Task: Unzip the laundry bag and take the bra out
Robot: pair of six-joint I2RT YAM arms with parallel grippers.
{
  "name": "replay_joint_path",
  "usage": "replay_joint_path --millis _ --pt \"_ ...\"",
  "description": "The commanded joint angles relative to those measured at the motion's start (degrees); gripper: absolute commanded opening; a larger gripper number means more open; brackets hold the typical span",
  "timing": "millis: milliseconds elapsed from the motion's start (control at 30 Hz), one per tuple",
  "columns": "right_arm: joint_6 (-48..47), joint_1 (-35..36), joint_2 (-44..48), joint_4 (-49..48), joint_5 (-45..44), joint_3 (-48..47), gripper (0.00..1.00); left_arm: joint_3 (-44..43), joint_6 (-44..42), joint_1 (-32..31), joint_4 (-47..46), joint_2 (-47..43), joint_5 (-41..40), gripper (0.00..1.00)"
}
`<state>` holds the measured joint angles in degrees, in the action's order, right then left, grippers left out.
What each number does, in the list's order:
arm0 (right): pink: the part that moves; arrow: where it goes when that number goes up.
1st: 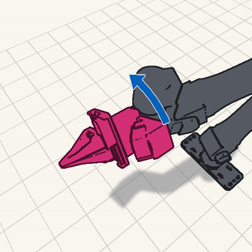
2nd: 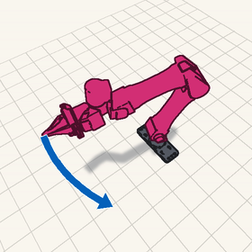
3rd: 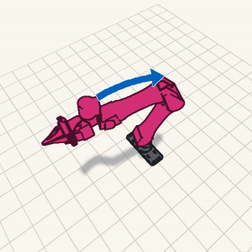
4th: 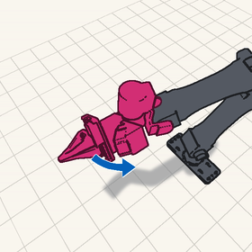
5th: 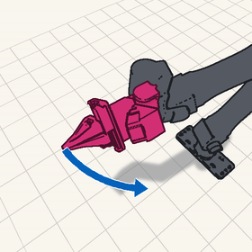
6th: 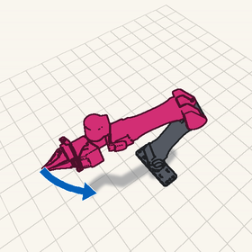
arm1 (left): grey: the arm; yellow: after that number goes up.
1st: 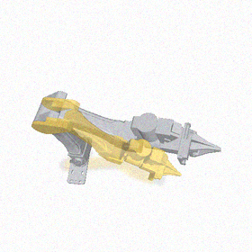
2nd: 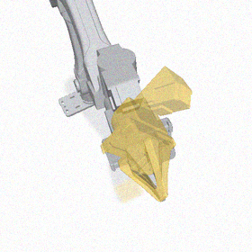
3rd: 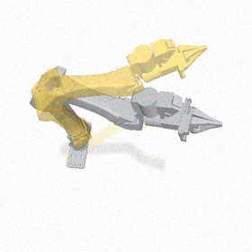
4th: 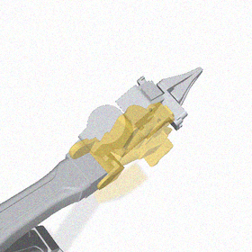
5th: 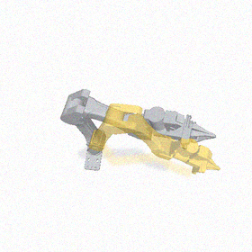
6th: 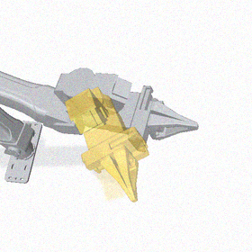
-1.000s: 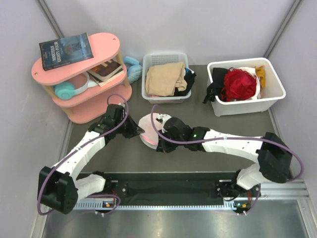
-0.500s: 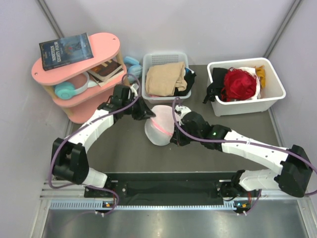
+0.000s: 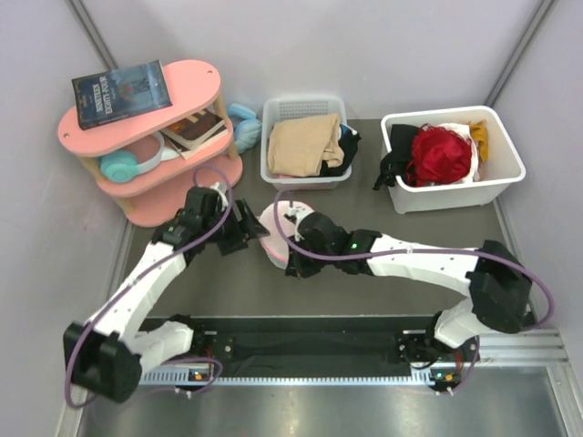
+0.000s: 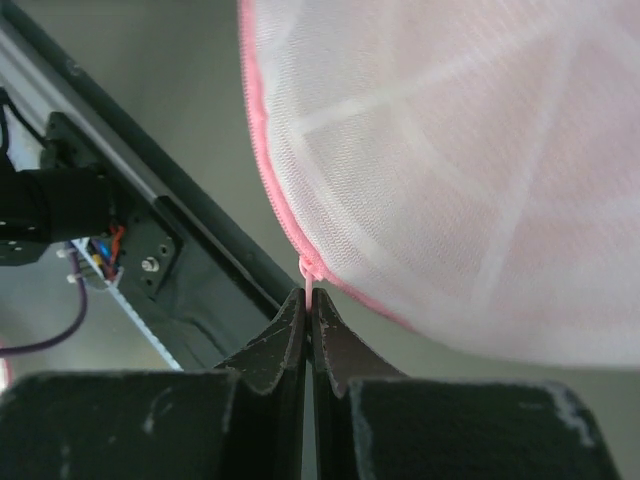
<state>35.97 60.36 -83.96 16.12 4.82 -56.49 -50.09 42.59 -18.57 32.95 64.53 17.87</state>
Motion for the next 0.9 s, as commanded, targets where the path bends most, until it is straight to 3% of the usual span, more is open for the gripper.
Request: replay_joint_path --millis 0,167,467,600,633,867 --pt "-1.6 3.18 -4.97 -4.08 4.14 -8.36 0.0 5.78 9.16 0.11 1.42 -12.13 -2.75 0.81" --pt "-2.74 4.33 -9.81 -3.9 7.39 -12.85 0.0 11.75 14.71 0.11 -0.95 -18.21 -1.96 0.81" --pt "-2.48 4.59 -9.64 -5.13 7.93 -12.86 0.0 12.73 15.77 0.02 -7.63 -14.44 0.49 0.77" --pt "-2.22 4.59 -8.59 -4.96 6.96 -12.16 0.0 12.91 15.68 0.02 -9.13 -11.98 1.99 0.55" --pt "-2.13 4.51 -8.32 -4.96 6.7 -11.89 0.0 12.82 15.42 0.11 -9.04 -11.45 2.0 0.43" --pt "-1.69 4.42 -6.83 -3.55 5.11 -9.44 0.0 12.73 15.16 0.02 -10.45 -10.48 1.47 0.01"
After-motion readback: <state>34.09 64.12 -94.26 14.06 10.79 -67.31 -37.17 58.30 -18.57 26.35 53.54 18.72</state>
